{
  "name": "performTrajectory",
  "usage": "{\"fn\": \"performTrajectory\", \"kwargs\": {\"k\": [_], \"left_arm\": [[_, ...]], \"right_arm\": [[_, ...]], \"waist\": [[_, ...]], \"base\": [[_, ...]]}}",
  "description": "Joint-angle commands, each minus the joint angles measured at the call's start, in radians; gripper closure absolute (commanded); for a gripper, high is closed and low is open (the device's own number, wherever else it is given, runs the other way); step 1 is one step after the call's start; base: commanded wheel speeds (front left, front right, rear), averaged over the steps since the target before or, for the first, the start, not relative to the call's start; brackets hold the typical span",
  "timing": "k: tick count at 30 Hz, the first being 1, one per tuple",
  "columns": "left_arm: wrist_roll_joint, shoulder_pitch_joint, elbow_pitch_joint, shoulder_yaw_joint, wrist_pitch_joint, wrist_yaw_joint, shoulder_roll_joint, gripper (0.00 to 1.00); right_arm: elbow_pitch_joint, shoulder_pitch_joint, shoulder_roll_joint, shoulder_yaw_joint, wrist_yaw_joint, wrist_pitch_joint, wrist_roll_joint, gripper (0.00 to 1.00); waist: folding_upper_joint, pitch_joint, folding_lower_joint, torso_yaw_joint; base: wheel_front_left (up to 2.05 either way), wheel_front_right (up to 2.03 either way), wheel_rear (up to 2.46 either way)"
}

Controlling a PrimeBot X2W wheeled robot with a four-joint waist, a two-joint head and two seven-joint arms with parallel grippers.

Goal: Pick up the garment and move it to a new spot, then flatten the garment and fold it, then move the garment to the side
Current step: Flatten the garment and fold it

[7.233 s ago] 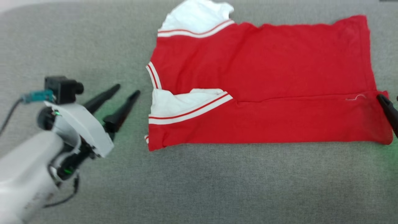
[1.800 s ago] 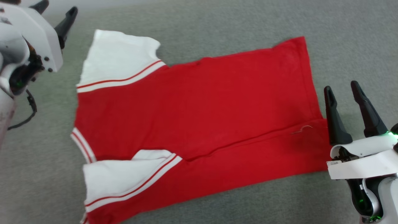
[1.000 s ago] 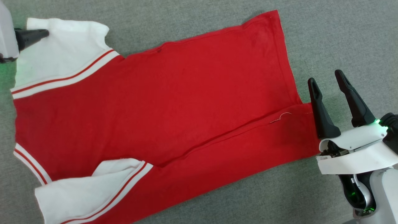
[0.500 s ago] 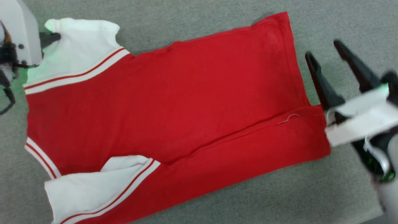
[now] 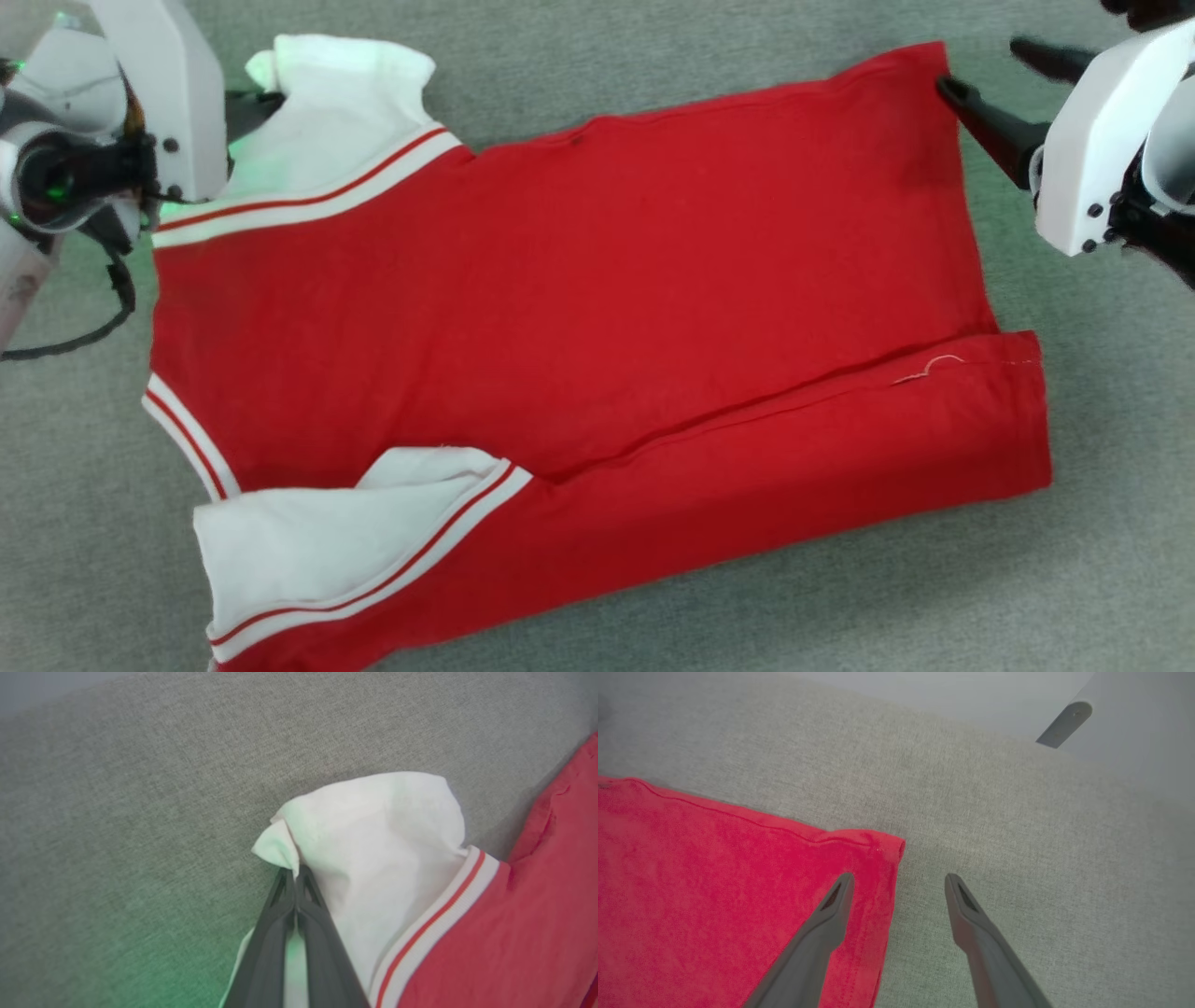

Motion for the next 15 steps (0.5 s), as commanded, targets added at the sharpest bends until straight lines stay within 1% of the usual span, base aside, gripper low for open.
{"fn": "performTrajectory", "kwargs": {"k": [1, 3, 6, 10, 13, 14, 15], "left_arm": [[-0.001, 0.0, 0.0, -0.009, -0.001, -0.002, -0.004, 1.0], [-0.008, -0.011, -0.003, -0.018, -0.006, -0.002, -0.01, 1.0], [-0.016, -0.027, -0.009, -0.03, -0.013, -0.002, -0.017, 1.0], [-0.027, -0.045, -0.013, -0.047, -0.026, -0.002, -0.027, 1.0], [-0.029, -0.052, -0.017, -0.065, -0.041, -0.002, -0.039, 1.0], [-0.032, -0.053, -0.017, -0.07, -0.049, -0.002, -0.045, 1.0], [-0.034, -0.056, -0.017, -0.075, -0.054, -0.002, -0.05, 1.0]], "right_arm": [[0.008, -0.019, -0.005, 0.009, -0.001, 0.015, 0.017, 0.0], [0.044, -0.049, -0.016, 0.031, -0.001, 0.069, 0.058, 0.0], [0.08, -0.08, -0.022, 0.073, -0.001, 0.108, 0.093, 0.0], [0.132, -0.118, -0.024, 0.123, -0.001, 0.137, 0.118, 0.0], [0.164, -0.136, -0.028, 0.16, -0.001, 0.128, 0.125, 0.0], [0.175, -0.141, -0.028, 0.168, -0.001, 0.122, 0.132, 0.1], [0.183, -0.145, -0.027, 0.176, -0.001, 0.119, 0.14, 0.46]], "waist": [[-0.0001, 0.007, 0.0, 0.012], [-0.0001, 0.012, 0.0, 0.02], [-0.0001, 0.023, 0.0, 0.03], [-0.0001, 0.036, 0.0, 0.042], [-0.0001, 0.04, 0.0, 0.055], [-0.0001, 0.04, 0.0, 0.061], [-0.0001, 0.039, 0.0, 0.065]], "base": [[0.0, 0.0, 0.0], [0.0, 0.0, 0.0], [0.0, 0.0, 0.0], [0.0, 0.0, 0.0], [0.0, 0.0, 0.0], [0.0, 0.0, 0.0], [0.0, 0.0, 0.0]]}}
